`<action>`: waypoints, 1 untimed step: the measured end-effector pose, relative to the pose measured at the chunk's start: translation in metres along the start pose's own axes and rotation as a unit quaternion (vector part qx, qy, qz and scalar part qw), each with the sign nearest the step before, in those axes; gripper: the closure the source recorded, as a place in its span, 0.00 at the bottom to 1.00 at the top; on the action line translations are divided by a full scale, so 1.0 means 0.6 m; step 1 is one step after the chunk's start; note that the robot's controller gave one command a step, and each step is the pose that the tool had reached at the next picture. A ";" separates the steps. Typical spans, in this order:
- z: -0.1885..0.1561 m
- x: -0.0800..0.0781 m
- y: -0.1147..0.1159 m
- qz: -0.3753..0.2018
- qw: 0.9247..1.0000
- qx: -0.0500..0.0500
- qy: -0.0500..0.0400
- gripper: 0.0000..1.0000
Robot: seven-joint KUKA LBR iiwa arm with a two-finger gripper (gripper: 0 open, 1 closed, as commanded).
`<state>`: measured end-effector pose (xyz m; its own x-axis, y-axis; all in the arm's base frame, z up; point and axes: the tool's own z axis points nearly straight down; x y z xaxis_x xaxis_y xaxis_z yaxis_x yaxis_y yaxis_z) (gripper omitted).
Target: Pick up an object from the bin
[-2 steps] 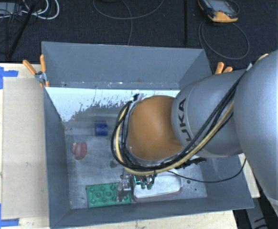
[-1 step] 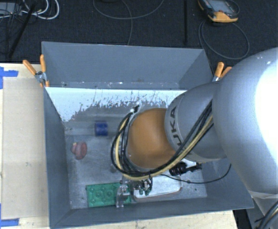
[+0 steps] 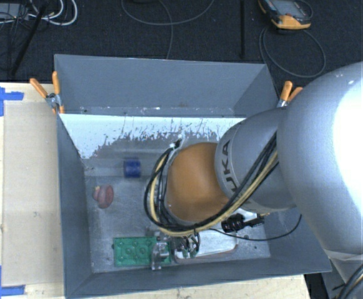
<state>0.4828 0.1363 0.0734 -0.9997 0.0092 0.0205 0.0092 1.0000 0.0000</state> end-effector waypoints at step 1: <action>-0.267 0.004 -0.005 -0.083 0.996 0.000 -0.013 1.00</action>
Offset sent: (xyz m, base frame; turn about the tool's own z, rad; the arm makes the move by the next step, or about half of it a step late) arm 0.0000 -0.0038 0.1570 -0.1657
